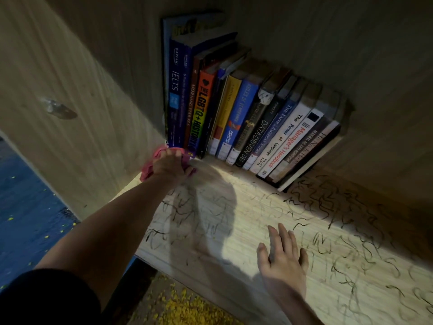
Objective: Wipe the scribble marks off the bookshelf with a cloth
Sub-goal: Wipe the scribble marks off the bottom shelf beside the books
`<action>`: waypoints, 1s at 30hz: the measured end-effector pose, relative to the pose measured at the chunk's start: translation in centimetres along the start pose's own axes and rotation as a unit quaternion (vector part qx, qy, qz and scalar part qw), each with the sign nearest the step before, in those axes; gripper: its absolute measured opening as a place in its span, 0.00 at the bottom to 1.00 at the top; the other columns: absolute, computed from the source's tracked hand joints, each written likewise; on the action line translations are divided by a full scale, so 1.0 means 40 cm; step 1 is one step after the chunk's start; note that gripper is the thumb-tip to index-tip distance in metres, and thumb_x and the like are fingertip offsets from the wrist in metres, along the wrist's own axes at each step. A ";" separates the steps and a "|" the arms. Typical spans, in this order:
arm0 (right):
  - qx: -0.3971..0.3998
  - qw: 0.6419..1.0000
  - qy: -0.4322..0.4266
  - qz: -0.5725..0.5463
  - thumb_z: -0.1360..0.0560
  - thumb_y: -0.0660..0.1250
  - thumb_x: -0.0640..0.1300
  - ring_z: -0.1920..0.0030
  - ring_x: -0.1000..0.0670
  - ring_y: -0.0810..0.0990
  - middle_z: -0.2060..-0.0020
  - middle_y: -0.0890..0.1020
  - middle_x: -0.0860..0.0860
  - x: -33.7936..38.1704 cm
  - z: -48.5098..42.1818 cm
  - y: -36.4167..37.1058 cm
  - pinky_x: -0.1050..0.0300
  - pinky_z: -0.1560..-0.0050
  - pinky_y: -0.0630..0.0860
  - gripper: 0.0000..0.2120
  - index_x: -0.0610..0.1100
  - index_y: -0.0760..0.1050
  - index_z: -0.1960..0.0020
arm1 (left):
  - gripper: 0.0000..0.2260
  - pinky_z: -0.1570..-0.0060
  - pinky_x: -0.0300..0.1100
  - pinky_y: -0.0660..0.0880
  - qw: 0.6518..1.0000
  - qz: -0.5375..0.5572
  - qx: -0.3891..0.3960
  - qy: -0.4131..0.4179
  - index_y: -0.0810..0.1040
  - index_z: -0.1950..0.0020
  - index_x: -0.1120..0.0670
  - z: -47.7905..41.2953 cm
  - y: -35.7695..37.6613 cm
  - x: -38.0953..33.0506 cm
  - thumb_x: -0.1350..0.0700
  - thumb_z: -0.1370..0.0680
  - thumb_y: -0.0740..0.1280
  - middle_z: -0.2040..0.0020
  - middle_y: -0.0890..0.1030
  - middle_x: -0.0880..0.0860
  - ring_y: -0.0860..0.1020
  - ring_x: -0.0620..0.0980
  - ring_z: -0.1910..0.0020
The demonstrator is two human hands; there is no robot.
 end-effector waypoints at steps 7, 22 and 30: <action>0.004 1.000 0.000 -0.006 0.35 0.29 0.65 0.24 0.55 0.39 0.23 0.45 0.59 -0.001 0.001 0.002 0.48 0.26 0.39 0.41 0.59 0.49 0.24 | 0.33 0.53 0.44 0.73 0.986 -0.139 0.052 -0.075 0.66 0.36 0.62 0.113 0.033 0.047 0.33 0.21 0.47 0.43 0.75 0.59 0.75 0.55 0.47; -0.003 0.999 0.006 -0.032 0.36 0.32 0.65 0.24 0.54 0.44 0.23 0.49 0.58 0.004 -0.005 0.000 0.48 0.27 0.43 0.41 0.58 0.54 0.25 | 0.37 0.30 0.47 0.56 0.981 0.114 -0.077 0.134 0.65 0.27 0.59 0.090 -0.004 0.015 0.38 0.28 0.44 0.28 0.67 0.58 0.65 0.58 0.29; -0.018 0.999 -0.006 -0.029 0.34 0.35 0.64 0.24 0.54 0.46 0.23 0.53 0.57 0.006 -0.005 -0.005 0.47 0.27 0.44 0.39 0.57 0.57 0.26 | 0.30 0.27 0.45 0.50 0.980 0.176 -0.088 0.024 0.62 0.25 0.56 0.166 0.031 0.103 0.42 0.23 0.52 0.27 0.67 0.57 0.63 0.55 0.27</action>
Point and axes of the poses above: each hand's wrist, its own z-axis away from the middle knuckle, its own y-axis out of the palm, x = y × z, the point moved 10 cm from there along -z, towards the middle knuckle
